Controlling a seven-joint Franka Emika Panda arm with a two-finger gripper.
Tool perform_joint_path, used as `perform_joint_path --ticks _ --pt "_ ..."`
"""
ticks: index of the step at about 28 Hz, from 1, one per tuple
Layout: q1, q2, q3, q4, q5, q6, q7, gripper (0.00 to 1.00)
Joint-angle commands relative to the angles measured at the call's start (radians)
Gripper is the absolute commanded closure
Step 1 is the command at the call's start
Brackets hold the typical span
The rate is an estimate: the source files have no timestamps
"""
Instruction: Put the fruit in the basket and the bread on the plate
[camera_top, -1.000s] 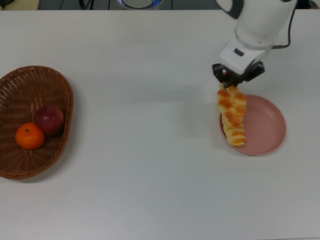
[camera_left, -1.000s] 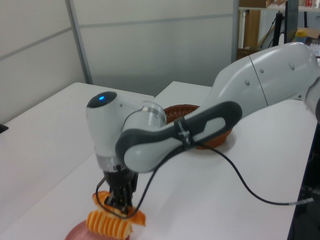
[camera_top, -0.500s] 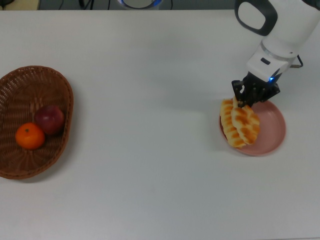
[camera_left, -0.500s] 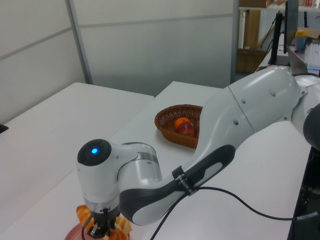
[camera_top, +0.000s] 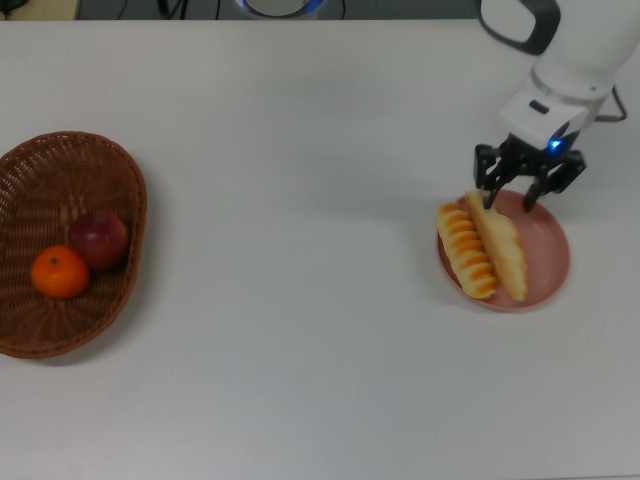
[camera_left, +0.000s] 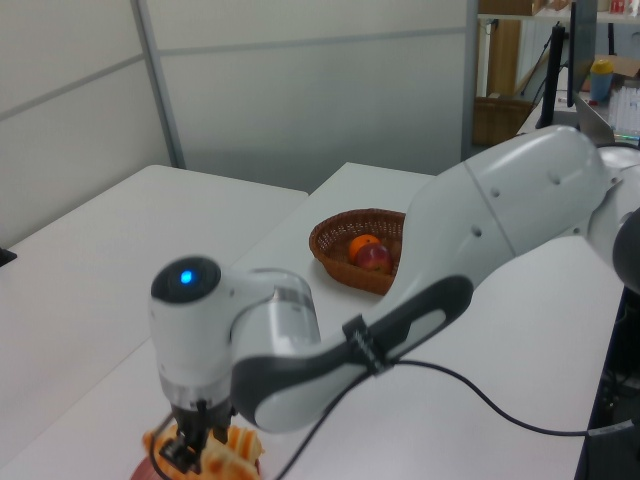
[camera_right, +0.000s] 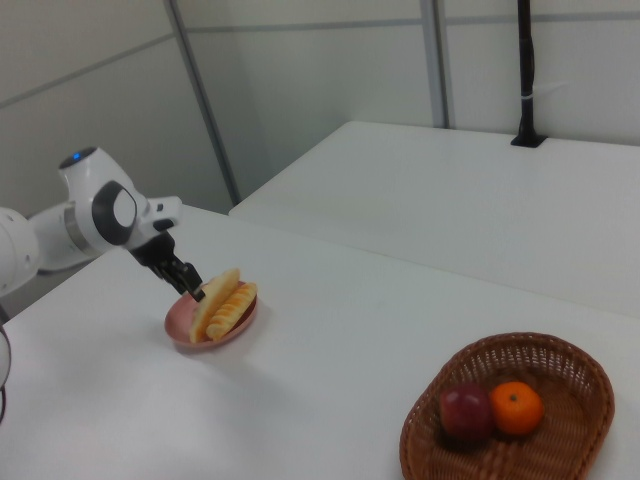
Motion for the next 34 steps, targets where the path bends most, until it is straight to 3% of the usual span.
perform_joint_path --ticks 1,4,8,12,15,23,29,34 --pt "0.001 -0.118 -0.020 0.016 0.145 -0.095 0.015 0.00" --pt "-0.031 -0.177 -0.021 0.032 0.207 -0.179 0.009 0.00" --pt "-0.069 -0.230 -0.021 0.032 0.216 -0.274 -0.016 0.00" --pt "-0.160 -0.265 -0.023 0.032 0.242 -0.394 -0.132 0.00" --pt "-0.252 -0.294 -0.023 0.032 0.290 -0.454 -0.268 0.00" --pt "-0.410 -0.337 -0.024 0.022 0.279 -0.586 -0.437 0.00" --pt "-0.525 -0.470 -0.024 -0.098 0.279 -0.615 -0.539 0.00" --pt "-0.560 -0.498 -0.024 -0.139 0.279 -0.606 -0.540 0.00"
